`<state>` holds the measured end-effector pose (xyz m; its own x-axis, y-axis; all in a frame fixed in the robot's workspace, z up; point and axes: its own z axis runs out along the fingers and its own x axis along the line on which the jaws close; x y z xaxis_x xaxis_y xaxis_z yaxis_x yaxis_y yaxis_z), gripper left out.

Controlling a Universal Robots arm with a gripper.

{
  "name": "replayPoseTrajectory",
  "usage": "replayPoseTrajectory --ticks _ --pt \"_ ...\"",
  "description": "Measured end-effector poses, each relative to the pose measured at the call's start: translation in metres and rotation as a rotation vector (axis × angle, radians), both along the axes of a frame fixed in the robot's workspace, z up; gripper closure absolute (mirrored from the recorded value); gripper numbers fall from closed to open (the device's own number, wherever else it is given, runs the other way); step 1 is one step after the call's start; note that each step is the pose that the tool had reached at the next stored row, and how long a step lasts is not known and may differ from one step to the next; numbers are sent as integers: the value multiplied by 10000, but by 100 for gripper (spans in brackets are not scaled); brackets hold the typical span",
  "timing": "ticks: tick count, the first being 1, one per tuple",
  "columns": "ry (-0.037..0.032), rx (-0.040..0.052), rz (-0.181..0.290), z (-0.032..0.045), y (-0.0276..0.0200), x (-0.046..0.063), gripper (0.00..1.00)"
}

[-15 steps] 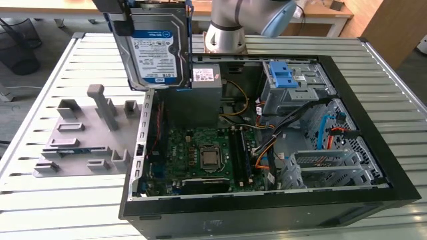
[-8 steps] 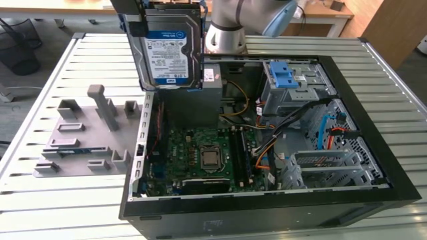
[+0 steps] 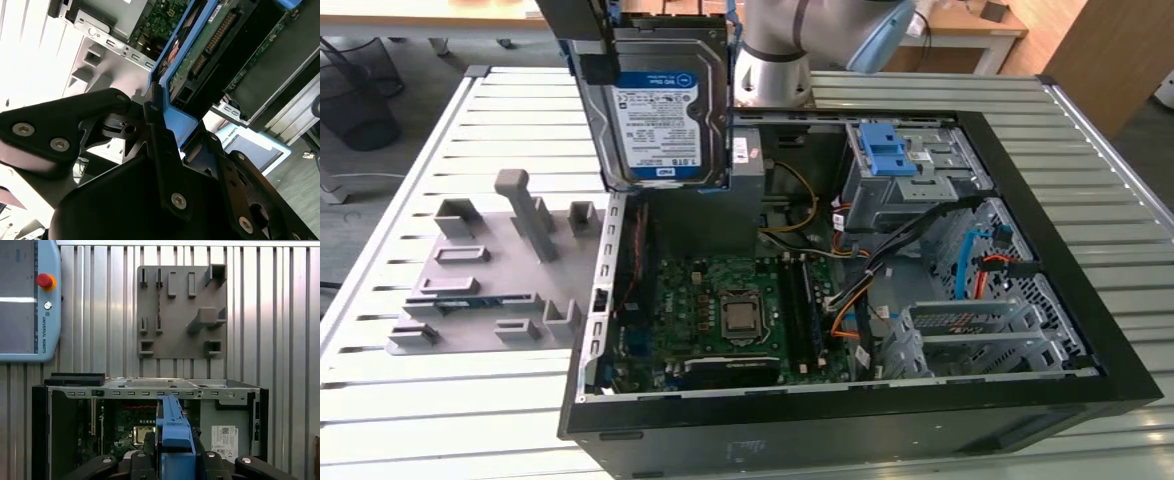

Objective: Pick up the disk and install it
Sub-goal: 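Pick up the disk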

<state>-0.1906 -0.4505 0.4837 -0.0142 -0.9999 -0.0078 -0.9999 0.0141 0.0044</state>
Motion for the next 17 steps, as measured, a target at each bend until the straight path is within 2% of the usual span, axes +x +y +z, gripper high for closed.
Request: replayPoseTrajectory --ticks 4,6,11,17 --pt "-1 2 0 -3 -106 24 64" --pt "-1 0 0 -3 -134 69 64" --pt "0 0 0 -3 -176 232 64" --pt "0 1 -1 -4 -205 436 64"
